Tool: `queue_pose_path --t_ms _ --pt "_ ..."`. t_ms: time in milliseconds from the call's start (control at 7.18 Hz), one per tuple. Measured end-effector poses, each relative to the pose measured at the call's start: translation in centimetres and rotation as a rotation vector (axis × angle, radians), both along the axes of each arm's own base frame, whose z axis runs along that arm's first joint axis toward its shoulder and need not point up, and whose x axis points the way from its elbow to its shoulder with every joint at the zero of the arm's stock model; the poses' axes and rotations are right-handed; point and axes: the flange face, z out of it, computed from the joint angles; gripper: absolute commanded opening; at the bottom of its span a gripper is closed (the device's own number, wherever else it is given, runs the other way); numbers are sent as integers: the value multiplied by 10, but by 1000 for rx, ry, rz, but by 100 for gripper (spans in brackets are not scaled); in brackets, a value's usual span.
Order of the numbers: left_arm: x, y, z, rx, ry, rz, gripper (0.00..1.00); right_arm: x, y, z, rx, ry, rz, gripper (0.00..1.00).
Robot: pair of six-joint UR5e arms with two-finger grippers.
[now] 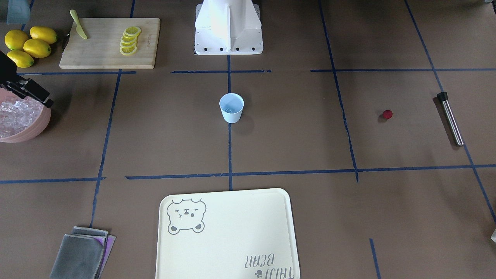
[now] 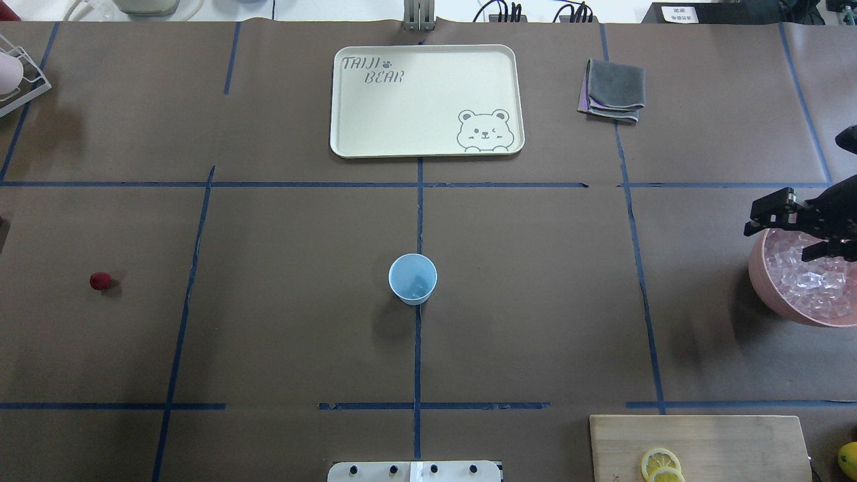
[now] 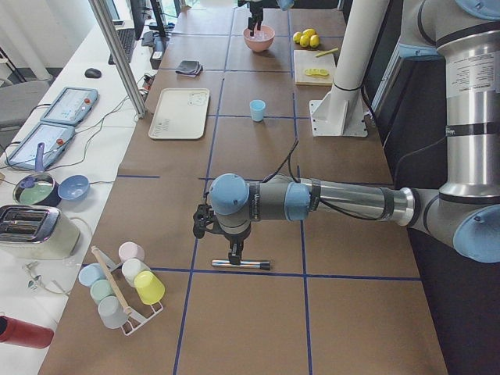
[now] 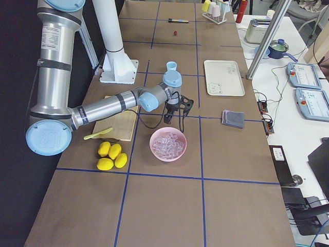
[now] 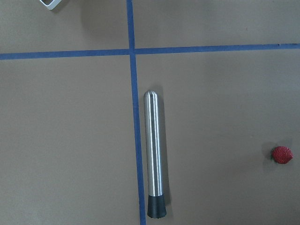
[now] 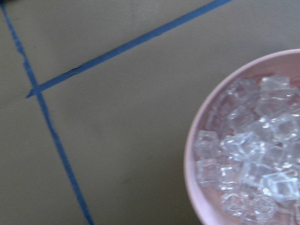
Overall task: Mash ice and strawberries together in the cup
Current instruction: 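Grasp another ice cube from the pink bowl with the right gripper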
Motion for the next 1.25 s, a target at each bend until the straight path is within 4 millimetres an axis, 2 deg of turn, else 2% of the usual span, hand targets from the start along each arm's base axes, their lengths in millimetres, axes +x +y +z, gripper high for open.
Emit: queue_pose_path --t_ms 418,697,1254 --pt "1 0 -2 1 19 -2 100 9 7 59 -89 61 -5 92" --pt "1 0 -4 2 21 -3 100 9 8 73 -110 74 -10 88" --pt "1 0 -8 10 22 -3 100 8 10 84 -140 84 -7 81"
